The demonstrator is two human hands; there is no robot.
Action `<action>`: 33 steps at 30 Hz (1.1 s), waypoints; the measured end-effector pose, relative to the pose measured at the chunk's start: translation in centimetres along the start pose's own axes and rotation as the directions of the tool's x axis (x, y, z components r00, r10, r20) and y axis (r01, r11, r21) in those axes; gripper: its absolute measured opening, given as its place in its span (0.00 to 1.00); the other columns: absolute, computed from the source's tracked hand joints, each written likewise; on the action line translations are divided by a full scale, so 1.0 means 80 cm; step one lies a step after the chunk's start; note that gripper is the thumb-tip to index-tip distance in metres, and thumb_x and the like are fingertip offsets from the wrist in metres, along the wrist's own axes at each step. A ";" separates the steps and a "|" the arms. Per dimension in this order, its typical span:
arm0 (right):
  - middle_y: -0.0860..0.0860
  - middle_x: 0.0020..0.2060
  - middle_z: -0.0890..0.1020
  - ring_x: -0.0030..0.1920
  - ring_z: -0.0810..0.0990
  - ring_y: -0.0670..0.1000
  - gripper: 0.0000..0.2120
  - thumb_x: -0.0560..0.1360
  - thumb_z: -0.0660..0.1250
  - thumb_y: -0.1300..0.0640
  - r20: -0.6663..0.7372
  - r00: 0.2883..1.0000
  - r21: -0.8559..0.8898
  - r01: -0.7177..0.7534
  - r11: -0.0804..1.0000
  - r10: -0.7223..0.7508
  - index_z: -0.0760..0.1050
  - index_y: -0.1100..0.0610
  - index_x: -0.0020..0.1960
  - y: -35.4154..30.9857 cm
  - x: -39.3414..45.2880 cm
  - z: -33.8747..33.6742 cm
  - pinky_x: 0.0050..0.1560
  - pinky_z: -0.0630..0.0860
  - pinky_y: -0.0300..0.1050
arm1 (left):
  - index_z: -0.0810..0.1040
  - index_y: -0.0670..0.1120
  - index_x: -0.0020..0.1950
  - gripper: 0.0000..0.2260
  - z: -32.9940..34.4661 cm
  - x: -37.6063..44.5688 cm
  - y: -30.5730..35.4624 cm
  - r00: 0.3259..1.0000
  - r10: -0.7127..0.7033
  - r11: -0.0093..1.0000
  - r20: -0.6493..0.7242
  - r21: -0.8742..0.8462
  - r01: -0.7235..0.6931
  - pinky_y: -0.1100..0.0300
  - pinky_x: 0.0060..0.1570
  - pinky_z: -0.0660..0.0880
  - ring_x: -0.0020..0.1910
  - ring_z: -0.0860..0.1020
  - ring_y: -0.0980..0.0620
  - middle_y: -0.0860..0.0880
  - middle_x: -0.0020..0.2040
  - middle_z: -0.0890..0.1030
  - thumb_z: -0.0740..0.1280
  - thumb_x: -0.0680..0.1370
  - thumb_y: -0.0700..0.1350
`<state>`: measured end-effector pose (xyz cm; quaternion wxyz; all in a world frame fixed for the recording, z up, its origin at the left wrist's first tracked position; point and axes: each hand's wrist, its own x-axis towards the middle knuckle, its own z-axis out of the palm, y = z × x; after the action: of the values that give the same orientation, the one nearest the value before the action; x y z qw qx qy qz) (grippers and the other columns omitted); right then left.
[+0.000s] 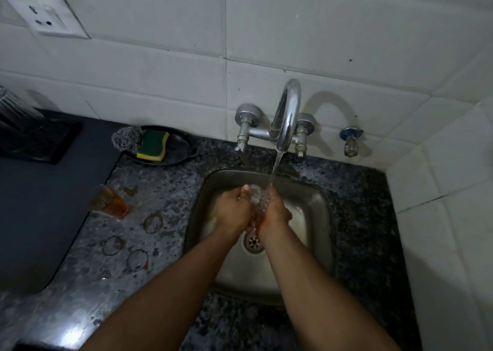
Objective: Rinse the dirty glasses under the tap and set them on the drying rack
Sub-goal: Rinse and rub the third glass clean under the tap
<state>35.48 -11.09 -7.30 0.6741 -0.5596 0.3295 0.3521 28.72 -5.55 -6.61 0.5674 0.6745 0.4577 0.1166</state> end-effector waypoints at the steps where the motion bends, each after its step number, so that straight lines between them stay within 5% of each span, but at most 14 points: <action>1: 0.58 0.46 0.85 0.40 0.87 0.60 0.24 0.74 0.77 0.48 -0.087 0.994 -0.016 0.067 0.998 -0.069 0.68 0.54 0.61 -0.001 0.000 -0.005 0.39 0.85 0.56 | 0.83 0.43 0.47 0.21 0.002 0.002 0.003 0.997 -0.074 0.997 0.006 0.003 0.074 0.47 0.31 0.83 0.30 0.84 0.42 0.42 0.34 0.85 0.56 0.86 0.54; 4: 0.54 0.49 0.82 0.43 0.86 0.56 0.25 0.71 0.82 0.51 -0.116 0.940 -0.174 0.299 0.938 -0.321 0.69 0.52 0.58 -0.003 -0.003 -0.028 0.46 0.86 0.55 | 0.83 0.41 0.51 0.25 0.010 -0.001 0.018 0.931 -0.344 0.916 0.120 -0.175 0.360 0.55 0.30 0.81 0.33 0.84 0.44 0.39 0.43 0.86 0.55 0.86 0.57; 7: 0.52 0.44 0.83 0.39 0.83 0.50 0.20 0.71 0.80 0.47 -0.031 0.844 -0.371 0.488 0.790 -0.536 0.71 0.51 0.49 -0.001 -0.003 -0.050 0.38 0.84 0.46 | 0.83 0.41 0.55 0.22 0.015 -0.011 0.030 0.864 -0.429 0.797 0.263 -0.340 0.500 0.59 0.30 0.77 0.33 0.82 0.47 0.42 0.43 0.85 0.60 0.85 0.58; 9: 0.52 0.43 0.85 0.40 0.85 0.52 0.19 0.69 0.77 0.37 0.024 0.840 -0.416 0.502 0.758 -0.542 0.73 0.48 0.46 -0.001 0.003 -0.058 0.41 0.86 0.54 | 0.83 0.39 0.56 0.19 0.016 -0.014 0.028 0.873 -0.408 0.816 0.268 -0.322 0.481 0.59 0.30 0.76 0.33 0.81 0.47 0.41 0.43 0.85 0.63 0.84 0.54; 11: 0.55 0.48 0.86 0.44 0.88 0.56 0.19 0.69 0.78 0.39 0.040 0.896 -0.351 0.427 0.833 -0.443 0.75 0.48 0.51 -0.006 0.009 -0.062 0.42 0.87 0.61 | 0.84 0.39 0.55 0.16 0.017 -0.019 0.031 0.892 -0.334 0.861 0.305 -0.285 0.421 0.60 0.28 0.74 0.33 0.80 0.46 0.37 0.47 0.86 0.65 0.83 0.51; 14: 0.59 0.53 0.84 0.48 0.88 0.61 0.31 0.64 0.80 0.49 0.019 0.947 -0.191 0.319 0.928 -0.321 0.72 0.52 0.62 -0.010 0.013 -0.055 0.40 0.86 0.58 | 0.84 0.39 0.56 0.14 0.015 -0.032 0.038 0.895 -0.195 0.910 0.402 -0.265 0.317 0.58 0.31 0.74 0.36 0.81 0.45 0.36 0.48 0.85 0.65 0.82 0.47; 18: 0.54 0.57 0.83 0.52 0.85 0.56 0.23 0.76 0.76 0.50 -0.030 0.911 -0.252 0.390 0.885 -0.410 0.71 0.49 0.66 -0.010 0.015 -0.036 0.55 0.84 0.57 | 0.83 0.46 0.57 0.11 0.003 -0.048 0.042 0.865 -0.071 0.916 0.497 -0.312 0.254 0.60 0.32 0.76 0.36 0.81 0.50 0.41 0.46 0.84 0.63 0.81 0.39; 21: 0.54 0.62 0.79 0.55 0.82 0.53 0.23 0.79 0.72 0.47 0.062 0.926 -0.293 0.373 0.880 -0.372 0.69 0.48 0.70 -0.008 0.012 -0.024 0.50 0.83 0.50 | 0.83 0.54 0.57 0.12 -0.010 -0.047 0.041 0.884 -0.067 0.908 0.463 -0.338 0.246 0.62 0.30 0.76 0.35 0.83 0.53 0.49 0.43 0.86 0.61 0.84 0.42; 25: 0.50 0.67 0.62 0.61 0.71 0.51 0.41 0.77 0.76 0.53 0.245 0.881 -0.348 0.470 0.811 -0.405 0.54 0.47 0.81 0.014 0.004 -0.021 0.44 0.74 0.36 | 0.84 0.40 0.56 0.17 -0.015 -0.017 0.028 0.925 -0.267 0.903 0.270 -0.265 0.338 0.63 0.25 0.69 0.27 0.75 0.50 0.45 0.34 0.81 0.61 0.83 0.50; 29: 0.53 0.66 0.75 0.58 0.78 0.53 0.21 0.81 0.69 0.48 0.079 0.869 -0.391 0.478 0.786 -0.489 0.69 0.51 0.72 0.018 0.010 -0.015 0.49 0.76 0.43 | 0.85 0.43 0.53 0.15 -0.018 -0.020 0.031 0.902 -0.304 0.915 0.306 -0.171 0.366 0.63 0.27 0.72 0.28 0.76 0.52 0.46 0.34 0.81 0.67 0.80 0.54; 31: 0.53 0.54 0.83 0.52 0.82 0.54 0.12 0.84 0.63 0.46 0.019 0.859 -0.451 0.464 0.762 -0.512 0.77 0.53 0.60 0.006 0.015 -0.009 0.49 0.77 0.45 | 0.85 0.45 0.56 0.14 -0.020 -0.026 0.029 0.899 -0.257 0.925 0.353 -0.178 0.335 0.62 0.27 0.73 0.29 0.77 0.51 0.45 0.37 0.81 0.68 0.79 0.52; 33: 0.49 0.44 0.81 0.47 0.79 0.52 0.15 0.87 0.58 0.47 0.029 0.836 -0.539 0.475 0.696 -0.548 0.78 0.55 0.54 -0.007 0.017 -0.010 0.42 0.72 0.41 | 0.84 0.44 0.58 0.13 -0.021 -0.022 0.029 0.891 -0.248 0.915 0.381 -0.210 0.344 0.61 0.28 0.72 0.29 0.77 0.50 0.43 0.38 0.83 0.67 0.80 0.50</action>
<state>36.60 -11.77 -8.27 0.5419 -0.8134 0.0957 0.1884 27.73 -5.64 -3.39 0.7372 0.5216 0.4285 -0.0308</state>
